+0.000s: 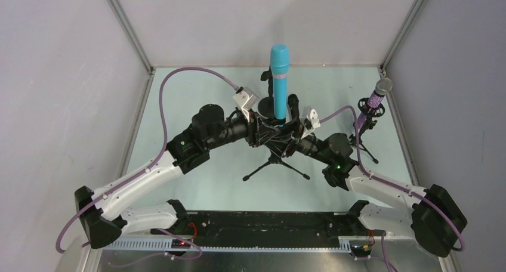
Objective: Attach the microphones to the stand
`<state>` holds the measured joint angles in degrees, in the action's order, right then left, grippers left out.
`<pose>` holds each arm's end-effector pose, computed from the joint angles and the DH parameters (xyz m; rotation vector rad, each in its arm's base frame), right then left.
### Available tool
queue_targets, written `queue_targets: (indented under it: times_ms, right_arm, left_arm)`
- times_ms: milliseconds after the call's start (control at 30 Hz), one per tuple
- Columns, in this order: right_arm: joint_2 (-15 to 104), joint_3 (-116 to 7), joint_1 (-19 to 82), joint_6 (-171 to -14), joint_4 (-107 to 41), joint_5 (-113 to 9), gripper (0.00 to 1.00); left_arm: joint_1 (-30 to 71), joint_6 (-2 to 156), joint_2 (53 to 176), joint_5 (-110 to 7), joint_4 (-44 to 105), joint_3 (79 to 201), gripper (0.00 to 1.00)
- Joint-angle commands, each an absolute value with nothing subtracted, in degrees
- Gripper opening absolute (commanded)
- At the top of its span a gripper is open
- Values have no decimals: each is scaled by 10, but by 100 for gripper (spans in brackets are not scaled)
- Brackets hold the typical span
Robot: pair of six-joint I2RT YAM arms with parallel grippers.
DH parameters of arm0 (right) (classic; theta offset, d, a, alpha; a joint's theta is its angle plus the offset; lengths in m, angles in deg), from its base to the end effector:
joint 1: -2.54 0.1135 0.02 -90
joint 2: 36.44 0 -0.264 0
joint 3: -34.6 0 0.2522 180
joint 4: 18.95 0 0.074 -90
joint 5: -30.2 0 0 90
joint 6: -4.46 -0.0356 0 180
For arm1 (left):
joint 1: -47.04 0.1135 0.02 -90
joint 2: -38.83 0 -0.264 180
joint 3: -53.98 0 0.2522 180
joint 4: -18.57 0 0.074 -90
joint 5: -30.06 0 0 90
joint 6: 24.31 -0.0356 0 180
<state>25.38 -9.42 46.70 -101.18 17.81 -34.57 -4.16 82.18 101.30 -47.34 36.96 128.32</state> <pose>0.1587 0.1752 0.3036 -0.7157 1.1603 1.1608 0.1524 -0.2019 0.3871 0.7024 1.6564 -1.0539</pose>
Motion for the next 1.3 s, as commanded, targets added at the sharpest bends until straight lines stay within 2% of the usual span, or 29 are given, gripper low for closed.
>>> queue_targets:
  times_ms: [0,33,67,133,167,467,867,1033,1267]
  right_arm:
    - [261,-120,472,-1002,220,-375,35]
    - [263,-121,471,-1002,221,-375,30]
    - [264,-123,472,-1002,221,-375,17]
    - [266,-126,473,-1001,214,-378,1]
    - [266,-127,473,-1001,211,-382,0]
    - [261,-127,496,-969,184,-444,0]
    - [255,-127,579,-835,153,-645,0]
    - [258,-127,609,-783,147,-680,0]
    - [243,-127,609,-773,110,-650,0]
  left_arm:
    - [-41,835,1013,-456,314,1322,0]
    - [-42,836,1013,-457,314,1322,0]
    - [-42,836,1013,-459,314,1322,0]
    - [-41,838,1012,-467,314,1322,0]
    - [-41,841,1011,-472,313,1321,0]
    - [-41,878,1009,-585,313,1317,0]
    - [-74,910,1033,-806,358,1350,0]
    - [-76,912,1052,-818,388,1379,0]
    - [-76,884,1065,-757,386,1392,0]
